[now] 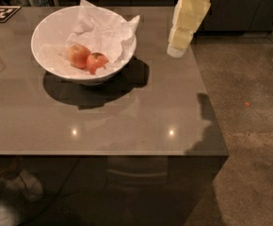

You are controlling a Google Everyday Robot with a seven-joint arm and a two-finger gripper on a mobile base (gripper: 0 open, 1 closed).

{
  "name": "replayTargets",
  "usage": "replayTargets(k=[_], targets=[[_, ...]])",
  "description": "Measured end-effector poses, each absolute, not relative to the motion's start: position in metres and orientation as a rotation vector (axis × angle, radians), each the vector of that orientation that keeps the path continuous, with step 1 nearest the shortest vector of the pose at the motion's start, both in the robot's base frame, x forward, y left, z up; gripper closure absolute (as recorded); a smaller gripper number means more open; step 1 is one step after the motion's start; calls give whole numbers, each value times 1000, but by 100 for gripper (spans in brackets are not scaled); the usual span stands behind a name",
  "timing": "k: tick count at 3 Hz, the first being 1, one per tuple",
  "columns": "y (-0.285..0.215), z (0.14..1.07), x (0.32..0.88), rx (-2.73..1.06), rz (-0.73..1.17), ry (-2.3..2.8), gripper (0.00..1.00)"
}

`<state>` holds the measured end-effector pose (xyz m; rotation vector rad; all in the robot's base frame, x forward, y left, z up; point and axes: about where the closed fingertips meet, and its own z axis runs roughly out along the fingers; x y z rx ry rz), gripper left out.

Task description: Pick apple from white bowl

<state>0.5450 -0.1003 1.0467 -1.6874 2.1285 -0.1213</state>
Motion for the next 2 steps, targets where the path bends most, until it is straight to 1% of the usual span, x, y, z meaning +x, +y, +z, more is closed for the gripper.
replayTargets(k=[1, 2], targets=[[-77, 1033, 563, -1746, -27, 2125, 0], [-74, 1036, 569, -1725, -37, 2103, 0]])
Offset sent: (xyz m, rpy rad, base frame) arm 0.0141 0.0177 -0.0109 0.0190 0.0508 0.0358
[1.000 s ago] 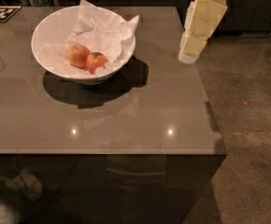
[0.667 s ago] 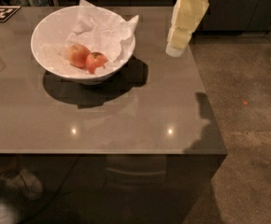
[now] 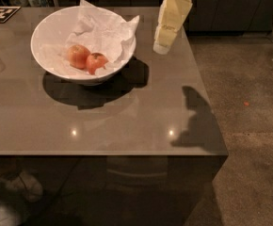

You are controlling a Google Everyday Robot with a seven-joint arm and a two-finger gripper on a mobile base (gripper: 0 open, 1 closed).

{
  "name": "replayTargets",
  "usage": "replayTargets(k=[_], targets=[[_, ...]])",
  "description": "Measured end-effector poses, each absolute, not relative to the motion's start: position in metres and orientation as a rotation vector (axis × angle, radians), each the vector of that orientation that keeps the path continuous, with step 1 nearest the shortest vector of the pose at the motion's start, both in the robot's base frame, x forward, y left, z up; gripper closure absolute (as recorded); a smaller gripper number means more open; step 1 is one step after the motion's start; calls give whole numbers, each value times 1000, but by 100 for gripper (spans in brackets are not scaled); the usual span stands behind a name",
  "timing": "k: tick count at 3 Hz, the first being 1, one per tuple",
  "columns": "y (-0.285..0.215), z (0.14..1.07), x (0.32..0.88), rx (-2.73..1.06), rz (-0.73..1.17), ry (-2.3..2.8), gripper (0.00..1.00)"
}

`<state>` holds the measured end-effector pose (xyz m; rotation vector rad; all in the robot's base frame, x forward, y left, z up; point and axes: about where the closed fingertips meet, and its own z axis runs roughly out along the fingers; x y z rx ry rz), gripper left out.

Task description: Pick apple from white bowl

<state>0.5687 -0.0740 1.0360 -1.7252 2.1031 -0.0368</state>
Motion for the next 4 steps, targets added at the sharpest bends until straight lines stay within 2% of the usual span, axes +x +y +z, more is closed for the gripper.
replayTargets(k=[3, 4], targets=[[21, 1045, 594, -1886, 4, 1946, 0], [35, 1049, 599, -1885, 7, 1911, 0]])
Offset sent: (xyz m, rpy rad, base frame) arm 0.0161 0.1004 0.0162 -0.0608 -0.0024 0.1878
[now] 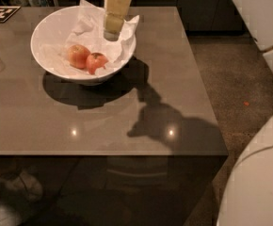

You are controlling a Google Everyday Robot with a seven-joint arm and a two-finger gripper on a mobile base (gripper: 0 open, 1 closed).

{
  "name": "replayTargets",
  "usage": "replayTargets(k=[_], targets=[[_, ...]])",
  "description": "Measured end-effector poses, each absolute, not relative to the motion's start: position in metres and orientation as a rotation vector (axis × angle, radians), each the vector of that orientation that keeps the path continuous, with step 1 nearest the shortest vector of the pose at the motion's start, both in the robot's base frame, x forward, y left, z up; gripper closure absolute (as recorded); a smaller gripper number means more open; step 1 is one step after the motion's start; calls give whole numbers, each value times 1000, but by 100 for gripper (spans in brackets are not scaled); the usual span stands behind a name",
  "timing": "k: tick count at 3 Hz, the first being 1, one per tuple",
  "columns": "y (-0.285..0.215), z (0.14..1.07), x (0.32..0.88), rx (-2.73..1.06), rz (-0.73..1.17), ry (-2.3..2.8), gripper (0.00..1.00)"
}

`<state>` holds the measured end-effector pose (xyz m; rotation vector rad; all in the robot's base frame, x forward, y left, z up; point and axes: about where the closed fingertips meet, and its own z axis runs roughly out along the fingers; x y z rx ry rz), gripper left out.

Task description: Pick apple from white bowl

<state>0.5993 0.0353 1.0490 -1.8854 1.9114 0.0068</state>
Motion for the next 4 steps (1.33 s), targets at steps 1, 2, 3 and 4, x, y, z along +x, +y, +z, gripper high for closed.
replayTargets(k=[1, 2, 3, 4], targets=[[52, 1039, 614, -1882, 42, 1893, 0], [82, 1022, 634, -1924, 90, 1876, 0], [111, 1003, 660, -1924, 140, 1864, 0], [115, 1001, 665, -1909, 140, 1852, 0]])
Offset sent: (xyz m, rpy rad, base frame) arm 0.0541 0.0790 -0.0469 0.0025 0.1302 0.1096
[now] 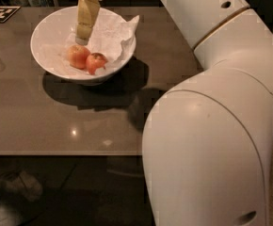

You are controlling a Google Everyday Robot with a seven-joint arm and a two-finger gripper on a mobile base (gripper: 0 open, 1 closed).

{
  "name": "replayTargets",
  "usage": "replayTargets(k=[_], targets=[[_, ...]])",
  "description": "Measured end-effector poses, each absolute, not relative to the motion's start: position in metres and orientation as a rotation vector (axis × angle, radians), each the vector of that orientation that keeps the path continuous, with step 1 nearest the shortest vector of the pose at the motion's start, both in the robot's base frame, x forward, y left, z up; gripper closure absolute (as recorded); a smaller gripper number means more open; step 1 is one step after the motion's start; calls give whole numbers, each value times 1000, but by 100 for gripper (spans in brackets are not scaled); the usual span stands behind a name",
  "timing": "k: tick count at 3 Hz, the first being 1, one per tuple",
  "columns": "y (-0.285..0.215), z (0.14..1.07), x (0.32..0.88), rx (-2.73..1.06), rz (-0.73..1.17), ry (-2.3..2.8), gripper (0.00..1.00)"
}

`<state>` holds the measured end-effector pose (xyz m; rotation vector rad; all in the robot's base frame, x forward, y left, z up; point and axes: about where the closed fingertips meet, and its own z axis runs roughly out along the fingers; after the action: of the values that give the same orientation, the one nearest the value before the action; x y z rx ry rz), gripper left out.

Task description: Pick apple from white bowl

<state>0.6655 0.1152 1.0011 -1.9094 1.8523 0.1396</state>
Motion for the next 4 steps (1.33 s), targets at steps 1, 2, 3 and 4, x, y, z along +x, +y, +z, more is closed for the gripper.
replayTargets(k=[1, 2, 3, 4], targets=[[115, 979, 675, -1901, 167, 1884, 0], [111, 955, 681, -1900, 193, 1919, 0], [106, 939, 684, -1894, 209, 1939, 0], [103, 927, 686, -1894, 224, 1950, 0]])
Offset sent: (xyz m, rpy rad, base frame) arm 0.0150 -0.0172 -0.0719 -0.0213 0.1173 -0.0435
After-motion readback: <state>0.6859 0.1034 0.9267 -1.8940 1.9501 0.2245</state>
